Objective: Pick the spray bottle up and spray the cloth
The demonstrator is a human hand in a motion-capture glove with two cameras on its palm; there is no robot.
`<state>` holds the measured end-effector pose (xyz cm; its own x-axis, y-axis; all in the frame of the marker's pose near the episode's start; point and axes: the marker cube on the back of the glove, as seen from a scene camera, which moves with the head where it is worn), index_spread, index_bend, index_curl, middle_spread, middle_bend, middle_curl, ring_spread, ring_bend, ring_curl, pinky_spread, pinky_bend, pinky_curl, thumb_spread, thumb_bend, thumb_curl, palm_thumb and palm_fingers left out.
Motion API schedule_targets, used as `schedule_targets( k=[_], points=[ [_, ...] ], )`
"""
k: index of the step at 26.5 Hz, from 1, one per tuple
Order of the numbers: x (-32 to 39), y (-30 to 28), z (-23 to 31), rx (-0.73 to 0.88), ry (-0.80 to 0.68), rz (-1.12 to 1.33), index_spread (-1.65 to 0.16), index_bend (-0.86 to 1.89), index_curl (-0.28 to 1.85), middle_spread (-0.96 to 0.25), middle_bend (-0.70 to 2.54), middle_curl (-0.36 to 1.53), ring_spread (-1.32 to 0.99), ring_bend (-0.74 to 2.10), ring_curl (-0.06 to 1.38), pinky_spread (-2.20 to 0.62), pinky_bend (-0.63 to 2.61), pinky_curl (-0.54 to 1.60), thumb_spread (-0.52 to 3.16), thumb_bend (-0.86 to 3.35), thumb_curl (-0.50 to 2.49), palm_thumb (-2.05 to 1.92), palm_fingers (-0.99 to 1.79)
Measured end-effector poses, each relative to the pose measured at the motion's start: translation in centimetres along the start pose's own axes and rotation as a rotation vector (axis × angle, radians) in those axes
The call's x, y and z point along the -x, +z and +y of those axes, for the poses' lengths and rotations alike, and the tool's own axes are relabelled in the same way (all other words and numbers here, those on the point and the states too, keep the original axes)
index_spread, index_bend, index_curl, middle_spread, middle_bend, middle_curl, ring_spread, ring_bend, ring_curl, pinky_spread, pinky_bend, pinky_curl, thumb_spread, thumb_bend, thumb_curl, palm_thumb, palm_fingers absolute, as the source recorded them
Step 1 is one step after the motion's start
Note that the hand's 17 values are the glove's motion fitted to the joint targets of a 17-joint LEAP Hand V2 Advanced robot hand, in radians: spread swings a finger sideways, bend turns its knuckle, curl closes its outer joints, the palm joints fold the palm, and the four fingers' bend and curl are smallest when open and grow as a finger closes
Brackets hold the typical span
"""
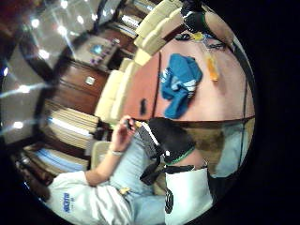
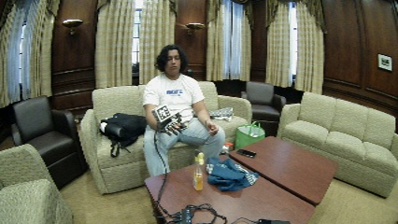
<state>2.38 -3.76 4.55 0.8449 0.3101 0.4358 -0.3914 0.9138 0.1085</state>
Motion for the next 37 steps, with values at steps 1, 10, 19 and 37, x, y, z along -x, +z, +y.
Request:
schedule_targets(
  k=[1, 10, 19, 37],
  points=[
    [-0.3, 0.6, -0.7, -0.05, 0.041, -0.083, -0.4, 0.14, 0.26, -0.14, 0.19, 0.28, -0.16, 0.41, 0.28, 0.19, 0.25, 0.28, 1.06, 0.02, 0.23, 0.47, 0.6],
    [-4.0, 4.6, -3.6, -0.141, -0.01, -0.253, -0.39, 0.12, 0.26, -0.13, 0.23, 0.31, -0.15, 0.41, 0.3, 0.16, 0.24, 0.3, 1.06, 0.01, 0.27, 0.54, 0.63],
    [-6.6, 8.0, -8.1, -0.146, -0.054, -0.259, -0.39, 0.12, 0.25, -0.13, 0.22, 0.34, -0.16, 0.42, 0.32, 0.15, 0.23, 0.31, 1.07, -0.01, 0.29, 0.6, 0.64],
    [-7.3, 12.4, -11.8, 0.022, 0.149, -0.248, -0.38, 0.11, 0.22, -0.14, 0.2, 0.36, -0.16, 0.44, 0.34, 0.11, 0.28, 0.35, 1.06, -0.02, 0.31, 0.63, 0.59]
  ],
)
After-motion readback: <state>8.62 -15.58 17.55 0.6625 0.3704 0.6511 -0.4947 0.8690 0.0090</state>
